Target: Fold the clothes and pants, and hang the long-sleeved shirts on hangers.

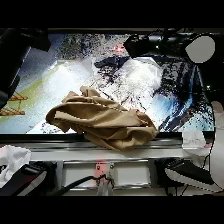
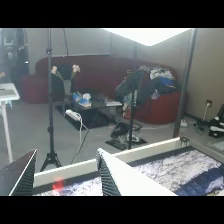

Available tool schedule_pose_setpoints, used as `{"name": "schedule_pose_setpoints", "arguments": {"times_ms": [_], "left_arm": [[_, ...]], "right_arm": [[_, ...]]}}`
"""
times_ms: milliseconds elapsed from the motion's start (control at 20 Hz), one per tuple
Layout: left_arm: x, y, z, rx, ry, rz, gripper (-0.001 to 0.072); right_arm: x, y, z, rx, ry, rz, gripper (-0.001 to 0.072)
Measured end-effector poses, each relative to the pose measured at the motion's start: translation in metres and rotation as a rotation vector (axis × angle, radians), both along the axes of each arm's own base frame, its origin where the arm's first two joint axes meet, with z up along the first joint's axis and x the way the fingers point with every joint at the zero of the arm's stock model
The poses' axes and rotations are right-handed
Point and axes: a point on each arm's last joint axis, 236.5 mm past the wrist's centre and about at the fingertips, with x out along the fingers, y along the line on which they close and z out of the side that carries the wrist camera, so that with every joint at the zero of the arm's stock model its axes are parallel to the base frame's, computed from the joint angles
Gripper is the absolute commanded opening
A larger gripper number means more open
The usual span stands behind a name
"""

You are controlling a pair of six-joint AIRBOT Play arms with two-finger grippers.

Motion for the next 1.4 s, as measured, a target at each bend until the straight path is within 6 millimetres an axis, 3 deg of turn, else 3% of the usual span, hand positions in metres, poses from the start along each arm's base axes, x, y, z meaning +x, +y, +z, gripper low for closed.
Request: {"name": "schedule_pose_setpoints", "arguments": {"times_ms": [550,700,800,850,900,950,1000,1050,1150,1250,1400], "left_arm": [[0.000,-0.002,-0.001,-0.001,0.004,-0.008,0.0417],[-0.006,-0.029,-0.018,-0.016,0.078,-0.134,0.0394],[-0.014,-0.070,-0.058,0.014,0.208,-0.312,0.0162],[-0.023,-0.093,-0.088,0.039,0.303,-0.418,0.0158],[-0.034,-0.114,-0.125,0.063,0.422,-0.521,0.0168],[-0.046,-0.128,-0.164,0.078,0.552,-0.599,0.0224],[-0.058,-0.136,-0.199,0.093,0.673,-0.654,0.0233],[-0.069,-0.140,-0.233,0.095,0.787,-0.684,0.0235],[-0.090,-0.141,-0.289,0.100,0.971,-0.714,0.0373],[-0.107,-0.143,-0.327,0.103,1.096,-0.730,0.0440],[-0.125,-0.157,-0.354,0.121,1.197,-0.772,0.0498]], "right_arm": [[0.000,0.000,-0.001,-0.001,0.002,0.001,0.0627],[0.000,0.000,0.000,-0.001,0.002,0.001,0.0627],[0.000,0.000,0.000,-0.001,0.001,0.001,0.0627],[0.000,0.000,0.000,0.000,0.000,0.000,0.0627],[0.000,0.000,0.000,0.000,-0.001,0.000,0.0627],[0.002,0.000,0.002,0.005,-0.010,-0.003,0.0628],[0.004,0.001,0.005,0.014,-0.022,-0.006,0.0627],[0.006,0.001,0.009,0.023,-0.038,-0.011,0.0627],[0.011,0.001,0.016,0.044,-0.067,-0.023,0.0627],[0.015,0.002,0.024,0.066,-0.094,-0.036,0.0628],[0.023,-0.001,0.038,0.089,-0.152,-0.058,0.0633]]}}
